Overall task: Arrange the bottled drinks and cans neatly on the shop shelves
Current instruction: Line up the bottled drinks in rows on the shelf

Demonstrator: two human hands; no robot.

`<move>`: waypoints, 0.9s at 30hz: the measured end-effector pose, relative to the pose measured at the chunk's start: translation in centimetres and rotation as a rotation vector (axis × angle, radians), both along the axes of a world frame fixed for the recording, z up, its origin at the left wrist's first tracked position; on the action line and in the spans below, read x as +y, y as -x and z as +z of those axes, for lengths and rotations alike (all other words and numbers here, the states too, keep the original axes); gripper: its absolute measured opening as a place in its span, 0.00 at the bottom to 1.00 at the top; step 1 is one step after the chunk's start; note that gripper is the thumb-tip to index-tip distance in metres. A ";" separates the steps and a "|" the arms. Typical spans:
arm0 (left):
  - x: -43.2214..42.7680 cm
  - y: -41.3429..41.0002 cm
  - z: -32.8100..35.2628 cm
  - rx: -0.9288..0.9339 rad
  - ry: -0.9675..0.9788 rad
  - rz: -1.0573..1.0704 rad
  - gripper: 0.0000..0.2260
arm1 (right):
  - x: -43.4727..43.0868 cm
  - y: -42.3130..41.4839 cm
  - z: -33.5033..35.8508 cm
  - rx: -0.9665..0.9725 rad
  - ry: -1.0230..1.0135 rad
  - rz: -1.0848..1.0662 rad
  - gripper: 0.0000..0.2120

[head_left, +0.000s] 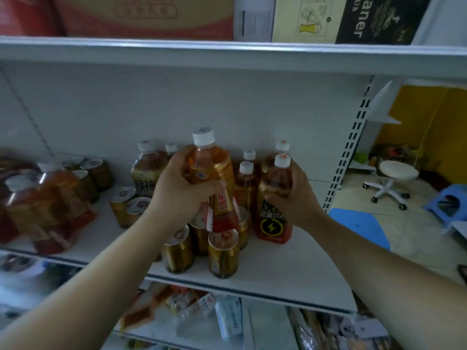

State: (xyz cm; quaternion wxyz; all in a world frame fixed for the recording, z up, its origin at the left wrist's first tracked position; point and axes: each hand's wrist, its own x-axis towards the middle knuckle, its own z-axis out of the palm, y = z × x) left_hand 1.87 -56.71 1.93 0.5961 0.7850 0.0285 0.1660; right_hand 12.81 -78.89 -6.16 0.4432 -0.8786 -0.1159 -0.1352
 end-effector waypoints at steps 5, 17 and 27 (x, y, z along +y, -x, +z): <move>3.4 1.7 -0.1 -0.016 0.004 0.029 0.27 | 2.8 3.4 2.5 -0.152 0.259 -0.223 0.44; 17.4 5.7 -2.8 0.001 0.037 0.132 0.31 | 18.1 9.0 0.7 0.291 0.765 0.256 0.45; 21.4 4.2 -8.4 0.154 -0.070 0.064 0.32 | 19.4 9.5 -2.0 0.207 0.949 0.091 0.39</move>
